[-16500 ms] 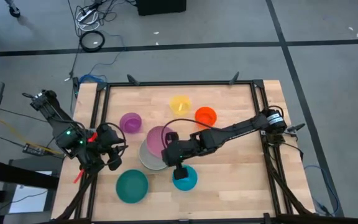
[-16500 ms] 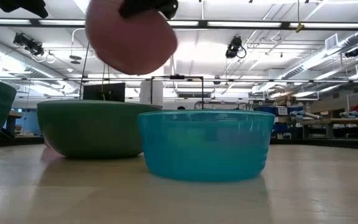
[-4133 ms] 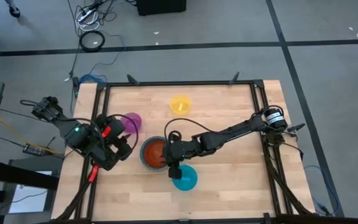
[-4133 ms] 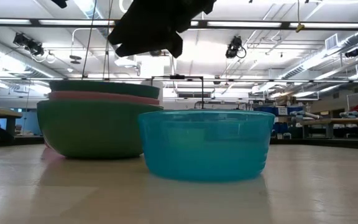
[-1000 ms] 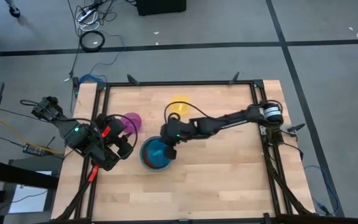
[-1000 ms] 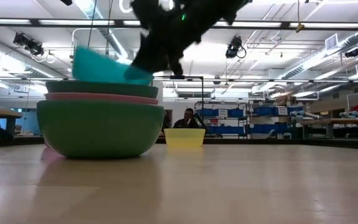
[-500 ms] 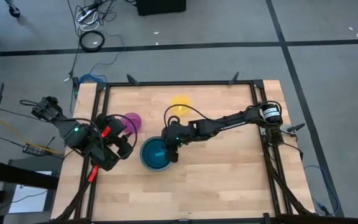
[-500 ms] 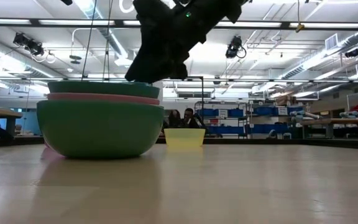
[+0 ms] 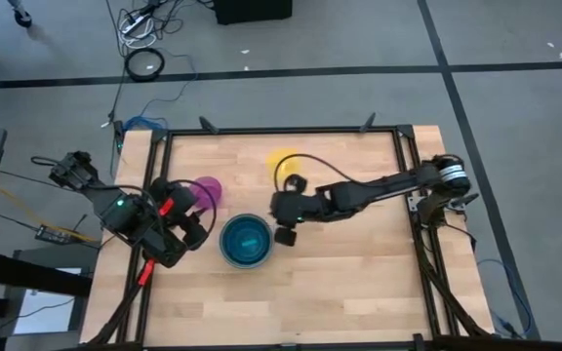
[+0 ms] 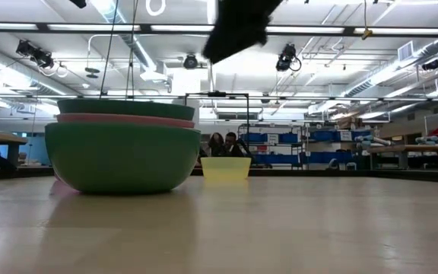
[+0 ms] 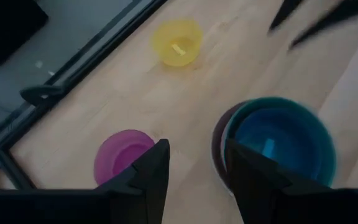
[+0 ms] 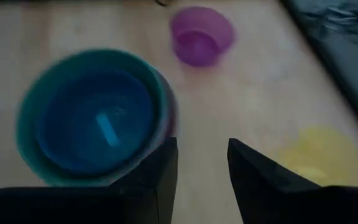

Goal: Nest bowls inside each other
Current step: Stack the purple bowl on top of the blue bowl

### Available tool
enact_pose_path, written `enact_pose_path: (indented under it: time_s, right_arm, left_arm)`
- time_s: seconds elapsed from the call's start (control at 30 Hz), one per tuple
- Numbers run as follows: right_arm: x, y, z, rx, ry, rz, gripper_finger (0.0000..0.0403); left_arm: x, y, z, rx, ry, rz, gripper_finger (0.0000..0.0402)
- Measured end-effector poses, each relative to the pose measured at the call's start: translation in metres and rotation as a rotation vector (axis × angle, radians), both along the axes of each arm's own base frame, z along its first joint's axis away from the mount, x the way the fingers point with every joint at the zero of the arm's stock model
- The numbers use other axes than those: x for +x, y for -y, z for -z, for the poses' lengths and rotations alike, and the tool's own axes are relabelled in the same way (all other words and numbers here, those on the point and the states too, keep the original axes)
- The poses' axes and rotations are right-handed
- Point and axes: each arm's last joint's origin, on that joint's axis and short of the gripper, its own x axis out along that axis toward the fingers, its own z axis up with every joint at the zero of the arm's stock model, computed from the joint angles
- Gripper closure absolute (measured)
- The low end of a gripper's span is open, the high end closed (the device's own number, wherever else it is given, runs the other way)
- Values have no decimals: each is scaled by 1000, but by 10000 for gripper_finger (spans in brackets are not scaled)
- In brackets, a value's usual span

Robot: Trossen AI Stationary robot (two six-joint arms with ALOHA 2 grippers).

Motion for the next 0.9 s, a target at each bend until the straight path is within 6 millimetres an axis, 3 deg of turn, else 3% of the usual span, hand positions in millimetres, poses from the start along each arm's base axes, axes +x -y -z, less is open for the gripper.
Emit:
enact_pose_path:
  time_s: [0.2,0.4,0.57,0.7,0.9]
  right_arm:
    - [-50,-13,-33,-82,-72,69,276]
    - [-83,-29,-53,-26,-59,93,277]
    - [-92,-44,-51,2,-76,85,278]
    - [-93,-52,-45,7,-104,88,277]
    - [-98,-57,-31,7,-180,120,279]
  left_arm:
    - [9,-9,18,101,-165,38,239]
    - [13,-37,60,64,-504,68,239]
    - [17,-46,94,20,-696,307,239]
    - [27,-43,112,13,-650,592,244]
    - [25,-66,136,-47,-725,580,268]
